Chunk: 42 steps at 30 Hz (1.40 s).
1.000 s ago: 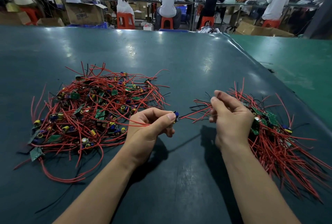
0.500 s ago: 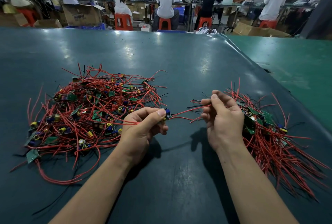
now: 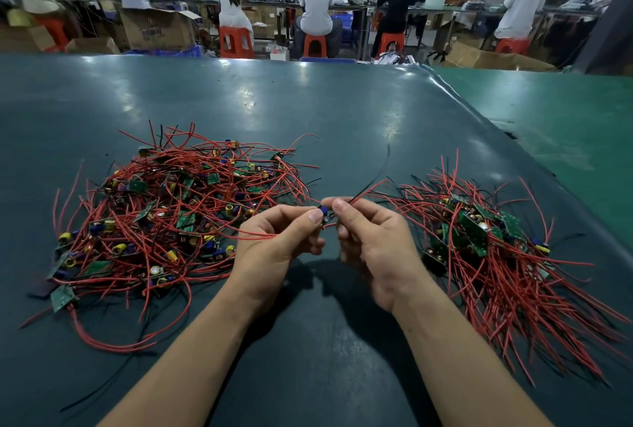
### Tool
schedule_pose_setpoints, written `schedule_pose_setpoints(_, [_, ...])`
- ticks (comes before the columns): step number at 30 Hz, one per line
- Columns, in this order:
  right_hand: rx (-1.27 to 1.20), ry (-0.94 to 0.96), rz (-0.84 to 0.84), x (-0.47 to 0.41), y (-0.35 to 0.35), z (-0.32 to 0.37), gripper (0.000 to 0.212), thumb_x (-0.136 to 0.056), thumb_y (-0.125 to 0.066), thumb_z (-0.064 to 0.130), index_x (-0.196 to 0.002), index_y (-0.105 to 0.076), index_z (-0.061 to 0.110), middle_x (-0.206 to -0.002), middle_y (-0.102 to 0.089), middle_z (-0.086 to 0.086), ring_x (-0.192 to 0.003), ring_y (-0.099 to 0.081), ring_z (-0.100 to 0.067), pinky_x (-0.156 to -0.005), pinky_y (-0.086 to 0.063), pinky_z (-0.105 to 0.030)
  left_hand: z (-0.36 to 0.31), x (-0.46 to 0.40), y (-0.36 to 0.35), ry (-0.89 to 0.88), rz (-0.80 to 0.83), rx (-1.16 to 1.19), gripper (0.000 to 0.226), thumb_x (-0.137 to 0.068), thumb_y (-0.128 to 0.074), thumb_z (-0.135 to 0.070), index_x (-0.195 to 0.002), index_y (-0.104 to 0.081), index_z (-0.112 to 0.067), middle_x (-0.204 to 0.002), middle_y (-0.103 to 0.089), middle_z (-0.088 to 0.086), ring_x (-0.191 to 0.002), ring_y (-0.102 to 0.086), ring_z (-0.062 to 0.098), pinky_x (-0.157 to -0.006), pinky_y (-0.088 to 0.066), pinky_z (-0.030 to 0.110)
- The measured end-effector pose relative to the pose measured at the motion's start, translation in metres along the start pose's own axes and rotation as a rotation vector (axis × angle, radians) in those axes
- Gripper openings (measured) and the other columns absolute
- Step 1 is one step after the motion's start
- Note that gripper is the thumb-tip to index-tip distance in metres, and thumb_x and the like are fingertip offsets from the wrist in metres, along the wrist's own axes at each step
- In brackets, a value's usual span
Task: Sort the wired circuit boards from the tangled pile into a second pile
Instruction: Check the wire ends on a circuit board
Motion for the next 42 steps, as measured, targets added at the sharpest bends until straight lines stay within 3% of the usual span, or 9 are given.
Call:
schedule_pose_setpoints(7, [0.018, 0.225, -0.250, -0.007, 0.009, 0.006, 0.015, -0.089, -0.070, 0.016, -0.076, -0.077, 0.016, -0.052, -0.056, 0.003, -0.038, -0.033, -0.008, -0.038, -0.025, -0.017, 0.000, 0.000, -0.002, 0.010, 0.069, 0.031, 0.012, -0.069, -0.081, -0.008, -0.062, -0.073, -0.015, -0.057, -0.060, 0.005, -0.048, -0.056, 0.016, -0.049, -0.048, 0.023])
schedule_pose_setpoints(17, [-0.074, 0.385, -0.469, -0.015, 0.021, 0.009, 0.022, -0.090, -0.069, 0.011, -0.070, -0.076, 0.018, -0.051, -0.057, 0.002, -0.035, -0.028, -0.007, -0.038, -0.024, -0.015, -0.002, 0.002, -0.003, 0.035, 0.204, 0.080, 0.023, -0.073, -0.065, -0.007, -0.052, -0.065, -0.017, -0.056, -0.057, 0.001, -0.045, -0.053, 0.015, -0.047, -0.045, 0.024])
schedule_pose_setpoints(23, [-0.203, 0.351, -0.625, -0.022, 0.038, 0.012, 0.009, -0.091, -0.066, 0.005, -0.086, -0.072, 0.010, -0.047, -0.055, 0.004, -0.037, -0.035, -0.005, -0.040, -0.026, -0.015, -0.003, 0.007, -0.001, 0.085, 0.263, 0.087, 0.015, -0.057, -0.075, -0.022, -0.052, -0.061, -0.018, -0.054, -0.053, 0.001, -0.042, -0.050, 0.017, -0.045, -0.043, 0.024])
schedule_pose_setpoints(26, [0.273, 0.610, -0.683, -0.016, 0.038, 0.012, 0.014, -0.093, -0.064, 0.009, -0.103, -0.074, 0.006, -0.069, -0.068, -0.002, -0.059, -0.056, -0.007, -0.060, -0.047, -0.021, -0.004, 0.005, 0.000, 0.073, 0.210, 0.140, 0.019, -0.060, -0.072, -0.011, -0.051, -0.058, -0.019, -0.053, -0.050, 0.001, -0.041, -0.047, 0.015, -0.044, -0.041, 0.022])
schedule_pose_setpoints(28, [0.684, 0.899, -0.705, -0.010, 0.035, 0.013, 0.017, -0.093, -0.063, 0.007, -0.104, -0.074, 0.001, -0.076, -0.071, -0.008, -0.066, -0.060, -0.013, -0.069, -0.048, -0.020, -0.005, 0.003, 0.002, 0.050, 0.138, 0.186, 0.019, -0.069, -0.064, -0.008, -0.054, -0.060, -0.018, -0.054, -0.053, 0.000, -0.042, -0.047, 0.013, -0.044, -0.041, 0.021])
schedule_pose_setpoints(32, [1.033, 1.117, -0.663, -0.006, 0.029, 0.012, 0.018, -0.090, -0.067, 0.004, -0.105, -0.075, -0.001, -0.061, -0.056, -0.011, -0.051, -0.051, -0.025, -0.054, -0.044, -0.035, -0.007, -0.002, 0.007, -0.017, -0.048, 0.191, 0.011, -0.073, -0.073, -0.010, -0.080, -0.065, -0.013, -0.064, -0.063, -0.001, -0.045, -0.051, 0.012, -0.046, -0.045, 0.021])
schedule_pose_setpoints(35, [1.002, 0.917, -0.615, -0.004, 0.028, 0.011, 0.038, -0.086, -0.073, 0.007, -0.122, -0.066, 0.001, -0.078, -0.067, -0.013, -0.065, -0.062, -0.029, -0.063, -0.050, -0.036, -0.005, -0.006, 0.009, -0.037, -0.175, 0.173, 0.008, -0.074, -0.070, -0.017, -0.081, -0.066, -0.013, -0.061, -0.062, 0.000, -0.046, -0.055, 0.013, -0.048, -0.049, 0.022])
schedule_pose_setpoints(38, [1.139, 0.852, -0.635, 0.000, 0.025, 0.013, 0.051, -0.084, -0.077, 0.019, -0.132, -0.061, 0.009, -0.089, -0.057, -0.012, -0.073, -0.055, -0.025, -0.065, -0.043, -0.030, -0.004, -0.006, 0.009, -0.050, -0.214, 0.113, 0.016, -0.072, -0.074, -0.022, -0.078, -0.065, -0.011, -0.057, -0.059, -0.001, -0.046, -0.056, 0.013, -0.048, -0.048, 0.021])
schedule_pose_setpoints(42, [1.003, 0.988, -0.162, 0.005, 0.006, 0.003, 0.042, -0.085, -0.074, 0.030, -0.120, -0.069, 0.007, -0.095, -0.058, -0.008, -0.083, -0.056, -0.017, -0.077, -0.048, -0.026, -0.003, -0.004, 0.009, -0.051, -0.174, 0.038, 0.027, -0.062, -0.084, -0.041, -0.067, -0.073, -0.017, -0.060, -0.062, -0.001, -0.050, -0.056, 0.011, -0.051, -0.048, 0.020])
Point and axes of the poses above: each hand's wrist, its own x-axis away from the middle knuckle, its own y-axis out of the back of the hand, z = x × y, the point moved 1 cm from there along -x, towards the middle knuckle
